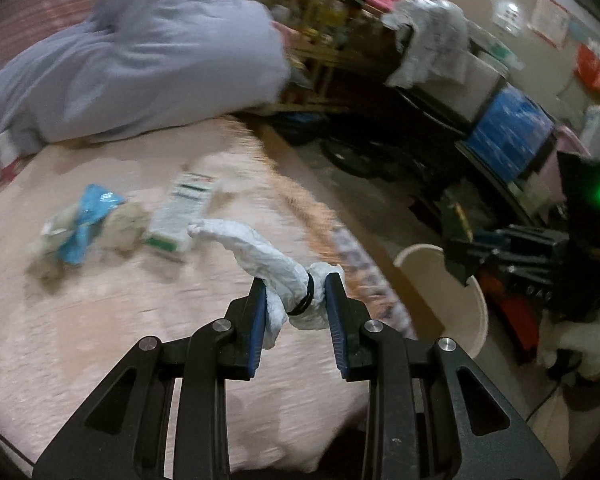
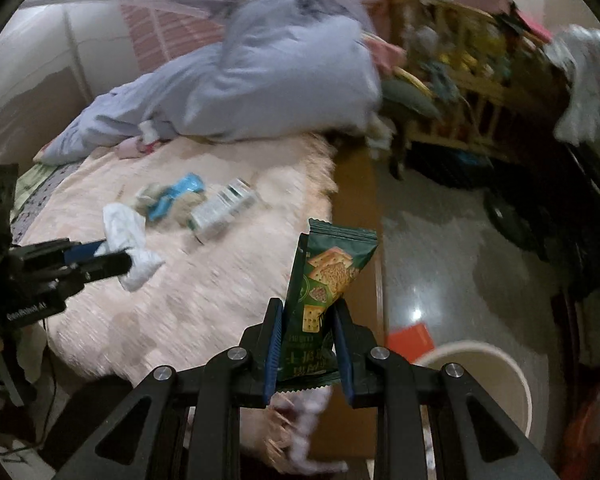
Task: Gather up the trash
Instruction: 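Carry the cracker packet and tissue over the cream bucket, then open the right gripper to drop the packet while the left drops the tissue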
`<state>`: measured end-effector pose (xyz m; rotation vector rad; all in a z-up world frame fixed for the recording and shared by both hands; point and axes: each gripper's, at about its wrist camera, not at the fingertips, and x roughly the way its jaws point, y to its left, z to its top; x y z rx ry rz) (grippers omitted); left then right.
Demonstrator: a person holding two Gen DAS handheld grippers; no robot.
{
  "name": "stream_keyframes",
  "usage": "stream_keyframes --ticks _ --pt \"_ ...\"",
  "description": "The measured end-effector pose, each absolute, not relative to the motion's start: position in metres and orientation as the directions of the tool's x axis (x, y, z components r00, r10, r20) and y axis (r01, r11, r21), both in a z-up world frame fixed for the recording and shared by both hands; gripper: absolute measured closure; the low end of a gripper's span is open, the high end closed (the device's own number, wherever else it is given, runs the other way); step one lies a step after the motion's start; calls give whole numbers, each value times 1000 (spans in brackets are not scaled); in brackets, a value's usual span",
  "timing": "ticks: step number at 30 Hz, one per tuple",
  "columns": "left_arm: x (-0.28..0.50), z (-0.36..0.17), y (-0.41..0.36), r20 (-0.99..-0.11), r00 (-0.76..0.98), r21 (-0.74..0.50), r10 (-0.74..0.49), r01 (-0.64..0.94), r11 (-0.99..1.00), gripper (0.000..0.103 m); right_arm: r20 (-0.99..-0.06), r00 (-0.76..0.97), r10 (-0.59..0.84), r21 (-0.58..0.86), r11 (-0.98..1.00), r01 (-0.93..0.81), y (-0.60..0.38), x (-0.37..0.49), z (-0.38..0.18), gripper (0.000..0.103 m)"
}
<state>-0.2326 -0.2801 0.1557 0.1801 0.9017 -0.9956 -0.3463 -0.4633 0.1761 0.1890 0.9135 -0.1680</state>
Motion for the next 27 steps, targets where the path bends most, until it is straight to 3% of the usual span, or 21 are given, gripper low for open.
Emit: stream_keyframes --ticks 15,27 --pt "-302 139 -408 -750 30 -297 -660 877 378 77 -812 569 -127 158 892 424 -530 -444 136 80" --pt "-331 121 -458 -764 -46 -306 -644 904 299 77 -844 518 -141 208 804 558 -573 -500 95 80"
